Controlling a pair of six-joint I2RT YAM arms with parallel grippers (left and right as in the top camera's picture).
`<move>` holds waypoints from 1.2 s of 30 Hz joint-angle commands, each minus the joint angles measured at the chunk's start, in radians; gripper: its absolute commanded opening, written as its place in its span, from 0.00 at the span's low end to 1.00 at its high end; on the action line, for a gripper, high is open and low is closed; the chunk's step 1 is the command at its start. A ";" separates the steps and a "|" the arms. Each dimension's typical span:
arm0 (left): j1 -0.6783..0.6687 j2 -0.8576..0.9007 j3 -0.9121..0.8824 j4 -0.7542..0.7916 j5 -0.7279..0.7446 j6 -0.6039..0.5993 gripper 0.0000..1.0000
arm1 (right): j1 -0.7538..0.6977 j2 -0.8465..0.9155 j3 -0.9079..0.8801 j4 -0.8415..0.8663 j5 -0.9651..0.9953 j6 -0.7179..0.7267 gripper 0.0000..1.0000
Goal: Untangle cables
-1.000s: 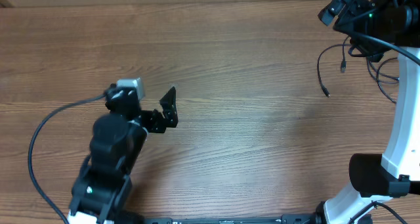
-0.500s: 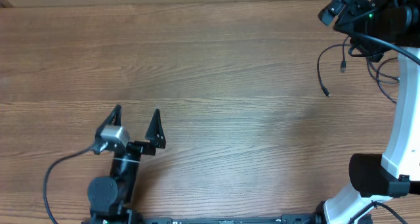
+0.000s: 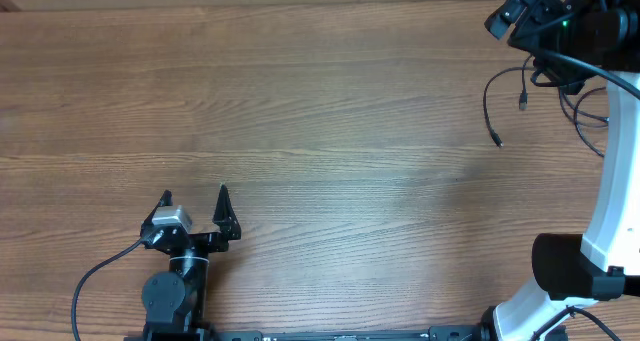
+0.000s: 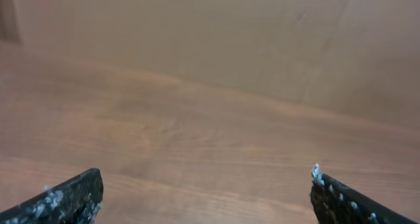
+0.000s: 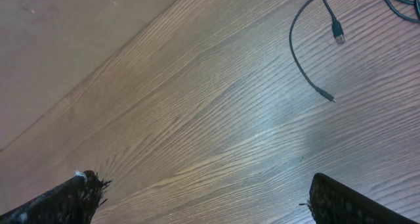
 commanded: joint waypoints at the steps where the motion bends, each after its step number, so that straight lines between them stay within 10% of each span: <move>1: 0.008 -0.012 -0.004 -0.006 -0.048 0.009 1.00 | 0.001 -0.003 -0.003 0.003 0.001 -0.005 1.00; 36: 0.007 -0.011 -0.004 -0.007 -0.029 0.020 1.00 | 0.000 -0.003 -0.003 0.003 0.001 -0.005 1.00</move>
